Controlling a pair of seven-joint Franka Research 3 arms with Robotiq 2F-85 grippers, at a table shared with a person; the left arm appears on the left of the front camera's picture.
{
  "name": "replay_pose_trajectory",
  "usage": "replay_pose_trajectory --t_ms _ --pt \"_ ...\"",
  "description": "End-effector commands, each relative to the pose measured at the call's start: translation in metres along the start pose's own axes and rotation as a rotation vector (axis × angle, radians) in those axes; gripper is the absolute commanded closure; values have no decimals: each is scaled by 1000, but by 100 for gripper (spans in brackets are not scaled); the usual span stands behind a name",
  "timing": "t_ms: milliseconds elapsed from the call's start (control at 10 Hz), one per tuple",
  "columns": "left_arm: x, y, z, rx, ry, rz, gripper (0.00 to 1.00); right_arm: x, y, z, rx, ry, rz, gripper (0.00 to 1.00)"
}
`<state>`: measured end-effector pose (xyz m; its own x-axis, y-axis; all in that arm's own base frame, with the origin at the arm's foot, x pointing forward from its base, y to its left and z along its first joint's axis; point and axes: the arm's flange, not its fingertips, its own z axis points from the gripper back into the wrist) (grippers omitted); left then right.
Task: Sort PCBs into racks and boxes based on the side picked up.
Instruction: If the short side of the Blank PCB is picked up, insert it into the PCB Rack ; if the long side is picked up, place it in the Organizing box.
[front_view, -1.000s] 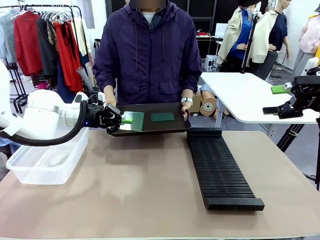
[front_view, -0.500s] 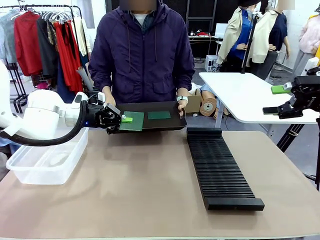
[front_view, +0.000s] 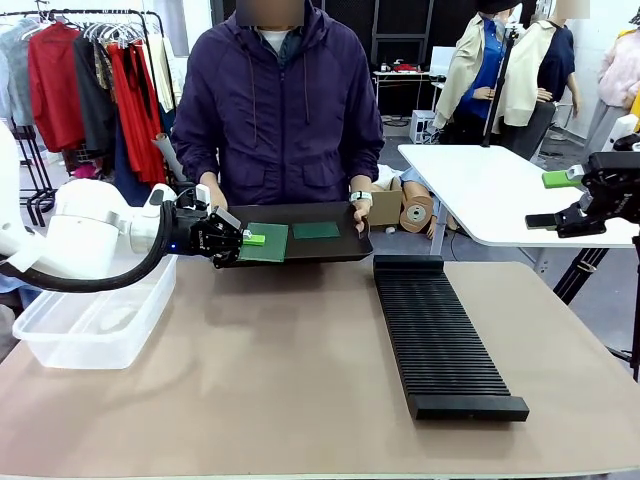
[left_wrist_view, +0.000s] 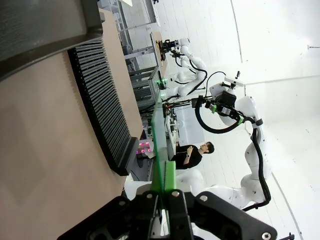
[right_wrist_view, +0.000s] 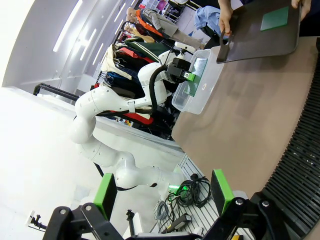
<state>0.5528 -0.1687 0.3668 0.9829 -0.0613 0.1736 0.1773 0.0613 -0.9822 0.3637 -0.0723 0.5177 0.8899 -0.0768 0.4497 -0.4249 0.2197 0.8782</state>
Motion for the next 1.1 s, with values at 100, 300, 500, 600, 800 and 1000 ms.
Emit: replay_pose_trajectory --t_ms 100,300,500,600,800,1000 --pt "-1 -1 -1 -6 -1 1 100 0 2 1 5 0 11 0" --pt "-1 -1 -1 -6 -1 1 100 0 2 1 5 0 11 0" --pt "3 -6 8 41 -2 12 100 0 2 1 5 0 11 0" --pt "7 -15 21 64 -5 20 100 0 2 1 5 0 11 0" --pt "13 -35 47 113 -11 21 100 0 2 1 5 0 11 0" --pt "16 -49 67 152 0 27 100 0 2 1 5 0 11 0"
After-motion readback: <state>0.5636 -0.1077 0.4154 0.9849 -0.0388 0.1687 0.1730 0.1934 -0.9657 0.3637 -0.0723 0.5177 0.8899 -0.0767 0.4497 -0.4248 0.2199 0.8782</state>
